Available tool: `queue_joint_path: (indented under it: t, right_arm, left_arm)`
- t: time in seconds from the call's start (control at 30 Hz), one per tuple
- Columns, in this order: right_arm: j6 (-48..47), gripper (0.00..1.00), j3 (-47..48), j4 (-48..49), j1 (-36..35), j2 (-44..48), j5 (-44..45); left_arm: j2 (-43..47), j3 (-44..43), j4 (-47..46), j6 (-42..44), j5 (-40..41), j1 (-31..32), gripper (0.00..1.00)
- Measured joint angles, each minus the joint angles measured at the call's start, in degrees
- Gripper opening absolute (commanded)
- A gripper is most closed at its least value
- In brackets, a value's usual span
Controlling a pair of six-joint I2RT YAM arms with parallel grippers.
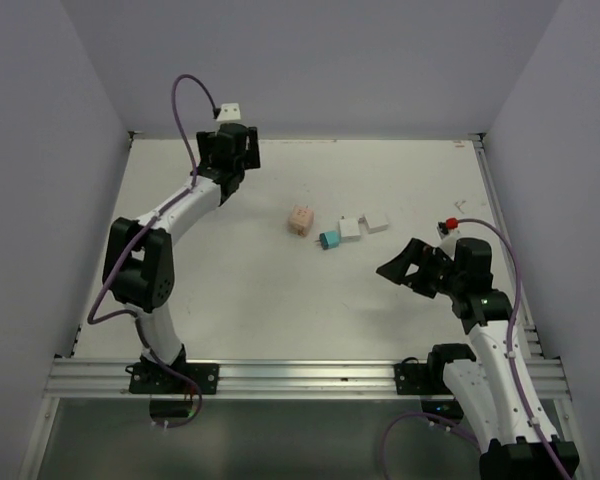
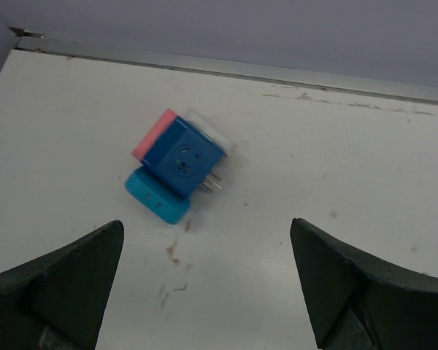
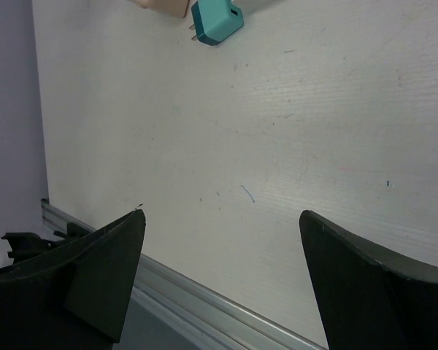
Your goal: Pull the plug off the socket
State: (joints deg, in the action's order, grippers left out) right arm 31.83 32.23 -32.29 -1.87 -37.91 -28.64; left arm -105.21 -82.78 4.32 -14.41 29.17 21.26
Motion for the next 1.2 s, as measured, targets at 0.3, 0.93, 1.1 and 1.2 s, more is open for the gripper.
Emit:
queue_joint_path:
  t: [0.3, 0.93, 1.1, 1.2]
  right_arm:
    - [-1.5, 0.91, -0.2, 2.4, 0.0, -2.2, -4.1]
    - [-1.9, 0.91, -4.5, 5.0, -0.1, -7.2, -7.1]
    - [-1.9, 0.91, -4.5, 5.0, -0.1, -7.2, -7.1]
    - [-1.9, 0.91, -4.5, 5.0, -0.1, -7.2, -7.1]
  left_arm:
    - [-7.0, -4.3, -3.3, 9.9, -7.2, -9.3, 0.99]
    - [-22.1, -15.8, -2.0, 24.6, -16.7, -12.3, 0.88]
    - [-22.4, -15.8, -1.9, 24.8, -17.7, -12.3, 0.83]
    - [-22.6, -15.8, -1.9, 24.7, -18.0, -12.4, 0.82]
